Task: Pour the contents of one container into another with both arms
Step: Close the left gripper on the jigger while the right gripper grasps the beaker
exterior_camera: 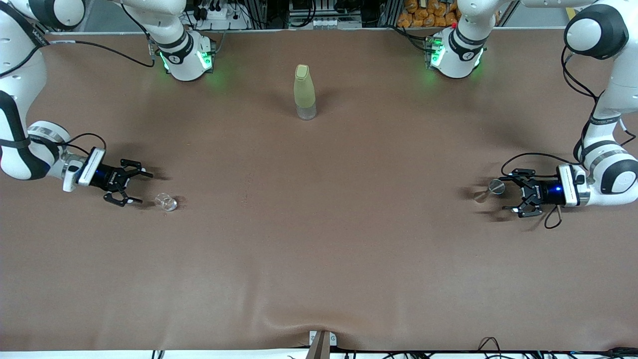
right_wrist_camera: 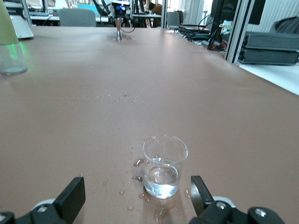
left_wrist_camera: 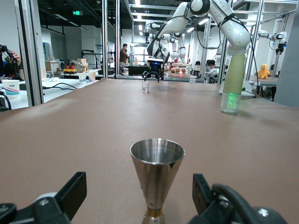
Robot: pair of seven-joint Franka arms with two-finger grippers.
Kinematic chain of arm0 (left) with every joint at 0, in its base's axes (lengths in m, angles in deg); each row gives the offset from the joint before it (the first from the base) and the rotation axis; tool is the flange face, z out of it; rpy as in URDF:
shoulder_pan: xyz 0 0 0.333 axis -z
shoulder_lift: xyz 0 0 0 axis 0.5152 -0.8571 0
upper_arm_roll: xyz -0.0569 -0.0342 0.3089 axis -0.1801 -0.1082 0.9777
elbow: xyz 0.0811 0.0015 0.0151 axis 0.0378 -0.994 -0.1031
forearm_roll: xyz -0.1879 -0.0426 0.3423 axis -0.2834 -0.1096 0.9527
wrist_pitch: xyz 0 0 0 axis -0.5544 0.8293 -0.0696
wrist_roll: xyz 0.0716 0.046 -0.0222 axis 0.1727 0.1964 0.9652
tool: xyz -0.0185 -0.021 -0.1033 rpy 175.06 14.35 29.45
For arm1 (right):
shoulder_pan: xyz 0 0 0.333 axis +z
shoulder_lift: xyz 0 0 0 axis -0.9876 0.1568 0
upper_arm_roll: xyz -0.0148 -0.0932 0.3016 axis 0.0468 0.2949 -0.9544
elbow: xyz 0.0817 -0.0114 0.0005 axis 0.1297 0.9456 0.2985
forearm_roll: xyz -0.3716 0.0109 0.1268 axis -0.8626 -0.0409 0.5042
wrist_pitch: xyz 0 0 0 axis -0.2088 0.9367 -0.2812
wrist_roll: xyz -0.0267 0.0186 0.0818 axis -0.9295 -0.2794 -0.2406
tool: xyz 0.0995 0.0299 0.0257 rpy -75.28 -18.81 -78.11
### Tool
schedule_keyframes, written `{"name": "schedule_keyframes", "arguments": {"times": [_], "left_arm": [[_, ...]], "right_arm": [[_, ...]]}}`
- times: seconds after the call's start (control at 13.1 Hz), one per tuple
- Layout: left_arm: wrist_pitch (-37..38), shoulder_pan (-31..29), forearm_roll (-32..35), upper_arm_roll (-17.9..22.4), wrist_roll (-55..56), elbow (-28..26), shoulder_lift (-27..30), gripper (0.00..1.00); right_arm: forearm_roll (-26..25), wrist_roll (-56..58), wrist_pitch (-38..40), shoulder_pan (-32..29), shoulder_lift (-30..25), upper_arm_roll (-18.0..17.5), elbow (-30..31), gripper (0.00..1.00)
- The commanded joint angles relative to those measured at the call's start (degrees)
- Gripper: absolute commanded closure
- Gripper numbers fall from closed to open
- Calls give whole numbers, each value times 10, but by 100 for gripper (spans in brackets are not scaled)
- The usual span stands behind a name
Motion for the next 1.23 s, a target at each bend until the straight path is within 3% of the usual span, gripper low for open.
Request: {"name": "schedule_keyframes", "arguments": {"times": [0.0, 0.69, 1.15], "left_arm": [[9, 7, -9, 1, -8, 7, -7, 0], [9, 19, -10, 0, 14, 7, -20, 0], [9, 23, -9, 0, 0, 7, -31, 0]], "right_arm": [[41, 100, 27, -18, 20, 1, -6, 0], [111, 155, 83, -23, 117, 0, -71, 0], [114, 160, 115, -23, 149, -1, -94, 0]]}}
